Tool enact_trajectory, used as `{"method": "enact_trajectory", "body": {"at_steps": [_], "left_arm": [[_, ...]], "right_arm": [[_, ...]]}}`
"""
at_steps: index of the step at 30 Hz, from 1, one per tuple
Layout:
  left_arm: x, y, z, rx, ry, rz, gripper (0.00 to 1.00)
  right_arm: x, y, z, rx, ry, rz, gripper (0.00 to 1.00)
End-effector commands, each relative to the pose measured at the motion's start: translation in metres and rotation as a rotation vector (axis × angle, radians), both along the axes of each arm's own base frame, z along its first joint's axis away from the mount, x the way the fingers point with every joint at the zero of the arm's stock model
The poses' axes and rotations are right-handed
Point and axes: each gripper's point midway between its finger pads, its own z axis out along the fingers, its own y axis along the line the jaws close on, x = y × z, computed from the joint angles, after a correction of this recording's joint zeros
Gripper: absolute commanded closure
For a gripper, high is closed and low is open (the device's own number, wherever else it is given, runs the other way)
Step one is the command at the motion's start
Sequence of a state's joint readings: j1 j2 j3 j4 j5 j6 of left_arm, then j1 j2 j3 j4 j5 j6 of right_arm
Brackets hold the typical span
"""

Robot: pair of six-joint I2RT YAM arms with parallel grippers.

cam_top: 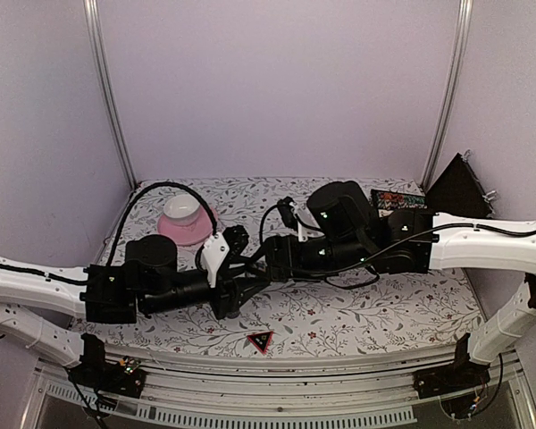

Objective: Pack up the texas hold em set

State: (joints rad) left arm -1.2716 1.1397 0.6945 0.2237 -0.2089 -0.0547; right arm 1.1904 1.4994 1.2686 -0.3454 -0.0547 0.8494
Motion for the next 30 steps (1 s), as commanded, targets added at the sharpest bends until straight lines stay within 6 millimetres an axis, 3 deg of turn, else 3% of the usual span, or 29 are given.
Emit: {"method": "enact_trajectory", "body": {"at_steps": [1,8,9,11,15,16,19,23,27,30], "left_arm": [[-0.002,-0.004,0.038,-0.126,-0.055,0.006,1.0],[-0.001,-0.005,0.035,-0.11,-0.052,0.008,1.0],[-0.001,-0.005,0.035,-0.11,-0.051,0.007,0.96],[-0.001,-0.005,0.035,-0.107,-0.051,0.007,0.82],[-0.002,0.0,0.039,-0.11,-0.052,0.01,0.31],[-0.002,0.002,0.04,-0.111,-0.051,0.016,0.24],[-0.005,0.011,0.047,-0.121,-0.055,0.012,0.15],[0.003,0.035,0.058,-0.119,-0.067,0.054,0.05],[0.048,0.079,0.072,-0.105,0.006,0.187,0.03],[0.092,0.128,0.069,-0.06,0.086,0.348,0.03]], "right_arm": [[-0.007,0.002,0.002,0.013,0.013,0.018,0.26],[-0.005,0.0,0.011,0.034,-0.007,0.011,0.53],[-0.004,-0.002,0.014,0.038,-0.017,0.003,0.56],[-0.001,-0.006,0.019,0.044,-0.041,-0.016,0.6],[0.008,-0.023,0.034,0.037,-0.113,-0.072,0.63],[0.012,-0.03,0.035,0.017,-0.14,-0.091,0.64],[0.03,-0.062,0.042,-0.05,-0.215,-0.172,0.65],[0.066,-0.119,0.023,-0.176,-0.259,-0.295,0.68],[0.115,-0.187,-0.003,-0.299,-0.274,-0.441,0.69],[0.146,-0.233,-0.024,-0.44,-0.302,-0.53,0.69]]}}
